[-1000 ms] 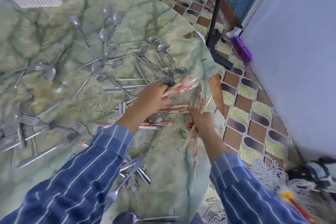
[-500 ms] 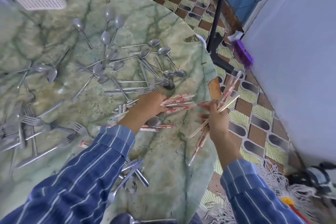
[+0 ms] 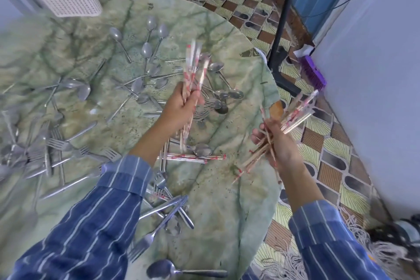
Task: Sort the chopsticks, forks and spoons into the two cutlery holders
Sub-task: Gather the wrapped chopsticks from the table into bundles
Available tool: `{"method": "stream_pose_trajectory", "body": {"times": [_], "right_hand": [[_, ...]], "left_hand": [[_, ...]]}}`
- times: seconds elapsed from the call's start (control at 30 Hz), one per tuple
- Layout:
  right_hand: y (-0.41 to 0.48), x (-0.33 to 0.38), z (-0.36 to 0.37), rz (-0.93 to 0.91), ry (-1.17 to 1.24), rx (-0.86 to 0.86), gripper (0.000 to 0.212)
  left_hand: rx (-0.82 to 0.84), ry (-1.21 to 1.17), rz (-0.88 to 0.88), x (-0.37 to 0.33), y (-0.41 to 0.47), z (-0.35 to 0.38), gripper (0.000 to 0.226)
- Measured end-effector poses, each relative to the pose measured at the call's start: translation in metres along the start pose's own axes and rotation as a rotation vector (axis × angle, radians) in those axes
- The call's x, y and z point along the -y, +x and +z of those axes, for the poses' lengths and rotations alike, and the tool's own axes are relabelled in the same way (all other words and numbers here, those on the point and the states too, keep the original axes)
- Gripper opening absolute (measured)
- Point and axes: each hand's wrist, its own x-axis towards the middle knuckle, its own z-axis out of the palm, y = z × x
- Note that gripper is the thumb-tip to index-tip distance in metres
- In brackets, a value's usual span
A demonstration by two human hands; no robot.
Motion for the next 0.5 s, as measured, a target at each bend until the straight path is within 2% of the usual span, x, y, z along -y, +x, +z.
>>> {"method": "stream_pose_trajectory", "body": {"times": [0.1,0.23,0.37,0.43,0.5], "right_hand": [[-0.004,-0.013,0.016,0.063,-0.176,0.089,0.015],[-0.010,-0.046,0.039,0.083,-0.850,0.122,0.015],[-0.014,-0.093,0.060,-0.123,-1.371,0.223,0.020],[-0.014,-0.112,0.069,-0.195,-1.536,0.286,0.016],[-0.014,-0.125,0.077,-0.259,-1.693,0.329,0.021]], "left_hand": [[-0.148,-0.156,-0.101,0.004,-0.010,-0.033,0.024],[-0.173,-0.179,-0.236,0.022,-0.039,-0.063,0.020],[-0.204,-0.233,-0.350,0.042,-0.068,-0.081,0.026],[-0.219,-0.280,-0.415,0.053,-0.084,-0.088,0.028],[-0.167,-0.251,-0.458,0.064,-0.101,-0.091,0.025]]}}
